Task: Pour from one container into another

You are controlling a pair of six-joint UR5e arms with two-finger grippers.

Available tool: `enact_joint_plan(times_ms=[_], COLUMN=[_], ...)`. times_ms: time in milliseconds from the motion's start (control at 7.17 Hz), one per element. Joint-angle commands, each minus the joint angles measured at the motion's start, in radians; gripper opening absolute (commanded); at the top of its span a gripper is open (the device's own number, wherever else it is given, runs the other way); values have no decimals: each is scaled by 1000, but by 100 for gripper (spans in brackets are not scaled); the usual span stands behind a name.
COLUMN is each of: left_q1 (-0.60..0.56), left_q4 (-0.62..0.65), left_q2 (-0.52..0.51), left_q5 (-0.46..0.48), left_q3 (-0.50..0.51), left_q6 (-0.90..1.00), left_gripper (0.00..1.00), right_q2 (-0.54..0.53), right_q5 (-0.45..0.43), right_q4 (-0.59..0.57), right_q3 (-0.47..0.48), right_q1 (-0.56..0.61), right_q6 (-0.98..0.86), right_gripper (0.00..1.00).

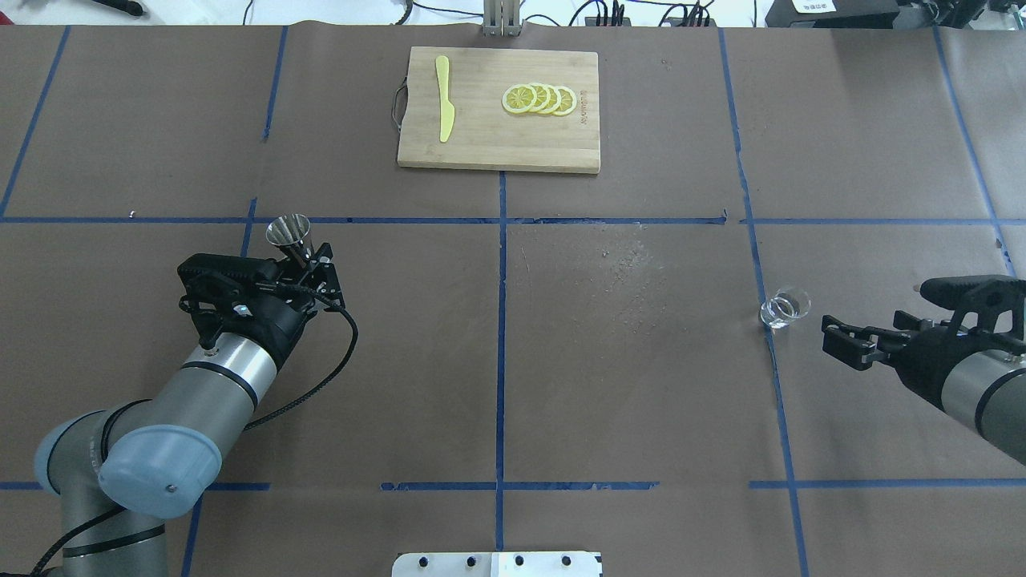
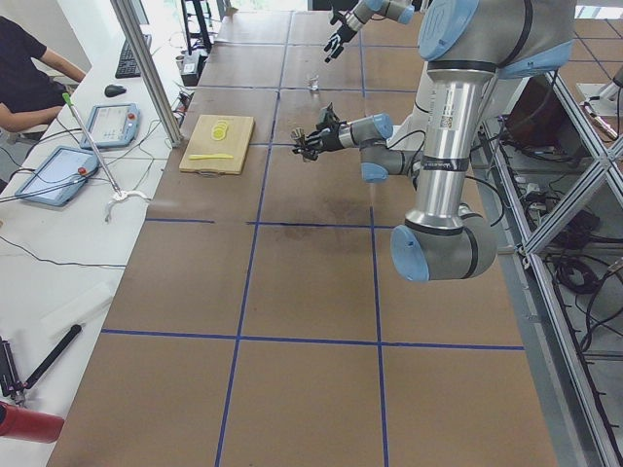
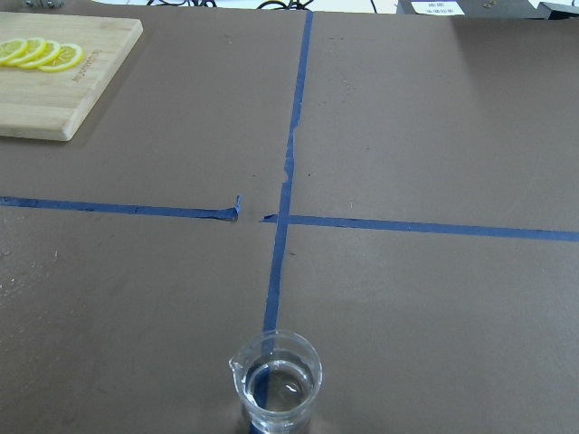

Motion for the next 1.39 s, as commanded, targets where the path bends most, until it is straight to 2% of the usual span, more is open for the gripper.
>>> enact_joint_plan(times_ms=[0, 418, 558, 976, 1255], left_q1=[6, 11, 11, 11, 11], left_q4=[-128, -144, -144, -144, -144], left_q2=[-3, -48, -48, -49, -49], left_q5=[-63, -68, -68, -71, -71], left_q3=[65, 110, 110, 108, 108], left_q6=[57, 60, 60, 60, 60], left_gripper=[0, 0, 0, 0, 0], right_q2=[50, 170, 170, 174, 233], right_q5=[-121, -235, -259, -350, -376], right_q4=[2, 8, 15, 174, 174], right_q3=[-64, -190, -204, -348, -381], right_q1=[-54, -74, -74, -76, -76], right_q6=[12, 14, 14, 19, 17], right_gripper=[100, 100, 100, 100, 100])
